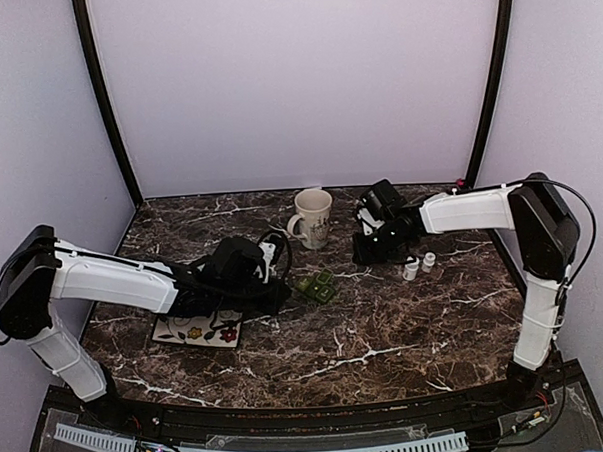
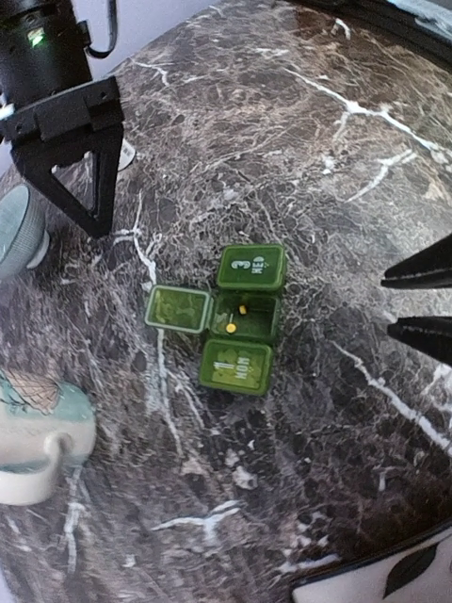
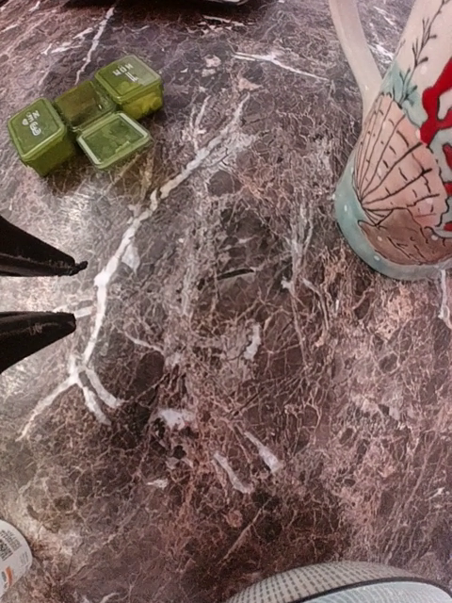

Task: Sort the pills into containers
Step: Close the lid of the pill container.

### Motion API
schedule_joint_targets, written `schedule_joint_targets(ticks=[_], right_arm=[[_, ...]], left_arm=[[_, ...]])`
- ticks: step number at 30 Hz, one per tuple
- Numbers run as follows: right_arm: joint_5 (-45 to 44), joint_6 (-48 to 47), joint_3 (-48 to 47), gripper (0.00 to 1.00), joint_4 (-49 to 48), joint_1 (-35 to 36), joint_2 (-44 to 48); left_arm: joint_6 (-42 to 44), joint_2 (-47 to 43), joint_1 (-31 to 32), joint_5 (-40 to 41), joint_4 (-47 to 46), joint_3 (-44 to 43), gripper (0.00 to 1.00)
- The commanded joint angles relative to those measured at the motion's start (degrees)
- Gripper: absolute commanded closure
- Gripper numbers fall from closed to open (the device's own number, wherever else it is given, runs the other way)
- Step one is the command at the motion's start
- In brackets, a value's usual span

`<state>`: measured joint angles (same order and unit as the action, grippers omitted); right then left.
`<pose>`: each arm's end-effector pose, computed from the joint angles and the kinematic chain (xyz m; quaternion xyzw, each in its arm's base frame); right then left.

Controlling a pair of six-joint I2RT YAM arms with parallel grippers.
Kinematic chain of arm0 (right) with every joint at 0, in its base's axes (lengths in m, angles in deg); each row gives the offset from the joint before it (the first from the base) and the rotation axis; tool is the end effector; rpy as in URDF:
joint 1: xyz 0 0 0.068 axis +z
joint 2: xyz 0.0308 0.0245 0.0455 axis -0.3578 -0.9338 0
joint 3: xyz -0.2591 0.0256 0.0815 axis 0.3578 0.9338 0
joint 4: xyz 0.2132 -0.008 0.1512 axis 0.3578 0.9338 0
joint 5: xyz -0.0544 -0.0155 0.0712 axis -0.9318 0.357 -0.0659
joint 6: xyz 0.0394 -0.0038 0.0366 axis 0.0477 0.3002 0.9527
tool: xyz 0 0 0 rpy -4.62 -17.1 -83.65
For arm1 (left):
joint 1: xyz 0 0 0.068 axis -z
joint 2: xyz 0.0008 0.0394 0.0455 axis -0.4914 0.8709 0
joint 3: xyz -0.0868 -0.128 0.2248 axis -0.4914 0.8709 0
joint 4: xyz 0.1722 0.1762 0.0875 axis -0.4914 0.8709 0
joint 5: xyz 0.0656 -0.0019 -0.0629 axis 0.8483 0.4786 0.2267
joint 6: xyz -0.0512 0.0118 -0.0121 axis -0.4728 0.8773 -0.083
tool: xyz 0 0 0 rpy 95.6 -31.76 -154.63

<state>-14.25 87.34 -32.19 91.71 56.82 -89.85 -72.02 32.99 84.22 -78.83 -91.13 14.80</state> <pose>0.3219 0.2349 0.1847 -0.1020 0.9495 0.1706 0.2427 0.2000 -0.2764 0.2005 0.1862 0.8603 -0.2726 0.3885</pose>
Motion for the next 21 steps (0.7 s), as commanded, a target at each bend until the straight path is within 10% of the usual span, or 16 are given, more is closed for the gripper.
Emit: schedule_joint_targets(ticks=[1,21], right_arm=[[0.91,-0.07,-3.02,0.88,-2.89,0.35,-2.71],[7.02,-0.71,-7.36,0.94,-4.61,0.44,-9.25]], left_arm=[[-3.17,3.45,-1.25,-3.69,-2.05,-0.31,0.98],[-4.73,15.35,-2.80,-5.64,-2.56,-5.77,1.00]])
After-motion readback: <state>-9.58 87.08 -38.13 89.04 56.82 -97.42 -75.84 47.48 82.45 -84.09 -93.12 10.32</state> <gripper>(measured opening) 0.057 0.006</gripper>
